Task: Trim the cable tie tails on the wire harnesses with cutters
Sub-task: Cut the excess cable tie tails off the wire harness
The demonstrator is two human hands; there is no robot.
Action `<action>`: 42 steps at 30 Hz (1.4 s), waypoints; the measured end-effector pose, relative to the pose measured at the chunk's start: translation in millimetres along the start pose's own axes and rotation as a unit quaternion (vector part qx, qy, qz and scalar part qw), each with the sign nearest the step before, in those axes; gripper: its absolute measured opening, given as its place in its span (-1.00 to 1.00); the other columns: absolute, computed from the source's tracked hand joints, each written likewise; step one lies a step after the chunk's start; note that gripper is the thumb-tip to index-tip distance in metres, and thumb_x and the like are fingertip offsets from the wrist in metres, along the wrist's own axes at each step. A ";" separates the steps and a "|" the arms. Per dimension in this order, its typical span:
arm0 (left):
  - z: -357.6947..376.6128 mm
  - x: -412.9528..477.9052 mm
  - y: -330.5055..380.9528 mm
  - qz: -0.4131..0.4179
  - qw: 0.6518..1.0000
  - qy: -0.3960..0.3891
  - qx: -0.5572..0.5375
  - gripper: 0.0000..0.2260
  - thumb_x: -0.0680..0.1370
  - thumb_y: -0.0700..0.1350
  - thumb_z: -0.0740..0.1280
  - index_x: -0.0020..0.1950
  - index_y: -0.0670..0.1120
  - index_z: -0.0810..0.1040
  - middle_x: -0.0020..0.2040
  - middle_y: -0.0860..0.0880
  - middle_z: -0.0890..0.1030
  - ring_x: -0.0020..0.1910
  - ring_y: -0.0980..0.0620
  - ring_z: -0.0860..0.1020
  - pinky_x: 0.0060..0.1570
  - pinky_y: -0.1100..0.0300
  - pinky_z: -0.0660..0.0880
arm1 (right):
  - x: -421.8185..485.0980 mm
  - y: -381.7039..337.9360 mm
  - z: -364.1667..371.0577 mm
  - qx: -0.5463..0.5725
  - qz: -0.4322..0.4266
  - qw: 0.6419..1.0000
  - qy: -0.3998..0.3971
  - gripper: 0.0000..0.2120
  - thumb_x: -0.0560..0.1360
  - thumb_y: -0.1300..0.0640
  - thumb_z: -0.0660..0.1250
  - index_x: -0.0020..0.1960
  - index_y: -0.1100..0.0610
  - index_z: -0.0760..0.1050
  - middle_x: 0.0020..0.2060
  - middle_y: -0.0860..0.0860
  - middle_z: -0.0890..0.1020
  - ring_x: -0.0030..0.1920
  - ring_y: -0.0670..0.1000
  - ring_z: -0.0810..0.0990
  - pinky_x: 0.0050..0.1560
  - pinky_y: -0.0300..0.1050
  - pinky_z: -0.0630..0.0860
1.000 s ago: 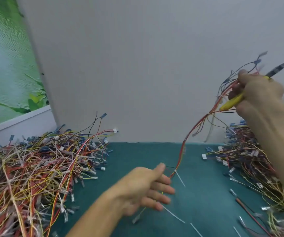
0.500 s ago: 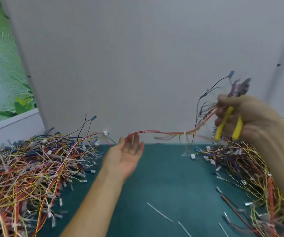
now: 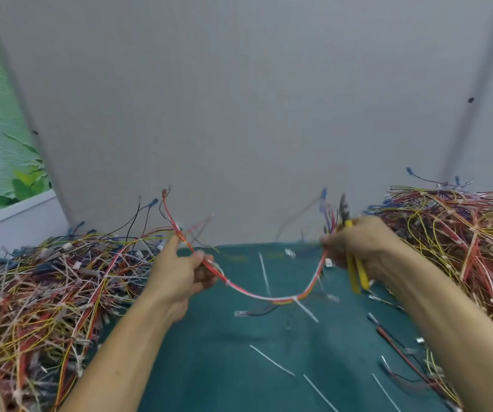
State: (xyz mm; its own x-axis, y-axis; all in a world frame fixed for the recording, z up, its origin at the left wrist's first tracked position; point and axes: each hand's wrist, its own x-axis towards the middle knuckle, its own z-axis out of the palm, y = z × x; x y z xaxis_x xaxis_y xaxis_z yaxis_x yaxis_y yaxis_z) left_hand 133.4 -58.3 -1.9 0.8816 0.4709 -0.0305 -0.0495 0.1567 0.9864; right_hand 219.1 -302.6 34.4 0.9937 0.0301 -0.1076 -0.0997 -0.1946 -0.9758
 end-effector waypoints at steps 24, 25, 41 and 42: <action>-33.1 -12.1 -80.4 -0.039 0.870 0.089 0.484 -0.78 0.43 0.09 0.43 -0.15 0.02 0.45 -0.20 -0.01 0.64 -0.15 -0.04 0.59 -0.15 0.11 0.50 | -22.0 78.6 -4.8 -0.365 0.017 0.931 -0.003 -0.74 0.43 -0.08 0.44 -0.22 0.10 0.54 -0.19 0.10 0.67 -0.12 0.14 0.65 0.00 0.04 0.60; -31.1 -11.5 -81.0 -0.044 0.887 0.095 0.449 -0.78 0.40 0.03 0.47 -0.16 0.01 0.45 -0.28 -0.01 0.64 -0.27 0.02 0.61 -0.25 0.15 0.48 | -20.1 82.0 -2.4 -0.352 0.022 0.936 -0.003 -0.75 0.42 -0.07 0.45 -0.23 0.11 0.55 -0.22 0.10 0.67 -0.13 0.14 0.65 -0.01 0.04 0.60; -45.5 -6.0 -81.0 -0.099 0.989 0.064 0.086 -0.86 0.48 -0.38 0.37 -0.09 -0.16 0.53 -0.45 0.01 0.63 -0.48 0.05 0.63 -0.34 0.16 0.50 | -10.7 87.7 -3.3 -0.315 0.058 0.947 0.010 -0.75 0.32 0.11 0.57 -0.22 0.26 0.58 -0.26 0.20 0.66 -0.27 0.11 0.58 -0.11 0.01 0.56; -45.8 -5.5 -81.8 -0.098 0.990 0.062 0.084 -0.86 0.48 -0.38 0.37 -0.08 -0.16 0.52 -0.45 0.00 0.63 -0.47 0.03 0.64 -0.34 0.16 0.50 | -10.1 87.8 -4.9 -0.316 0.059 0.947 0.013 -0.74 0.32 0.11 0.57 -0.20 0.27 0.58 -0.23 0.21 0.66 -0.25 0.13 0.58 -0.08 0.03 0.56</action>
State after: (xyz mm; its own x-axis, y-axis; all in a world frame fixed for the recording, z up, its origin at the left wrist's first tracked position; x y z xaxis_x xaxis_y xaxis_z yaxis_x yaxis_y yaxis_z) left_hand 111.2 -34.0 -89.8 0.8021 0.5500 -0.2324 0.2044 0.1128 0.9724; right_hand 200.6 -324.8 -49.3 0.9792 -0.0515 -0.1963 -0.1689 -0.7431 -0.6475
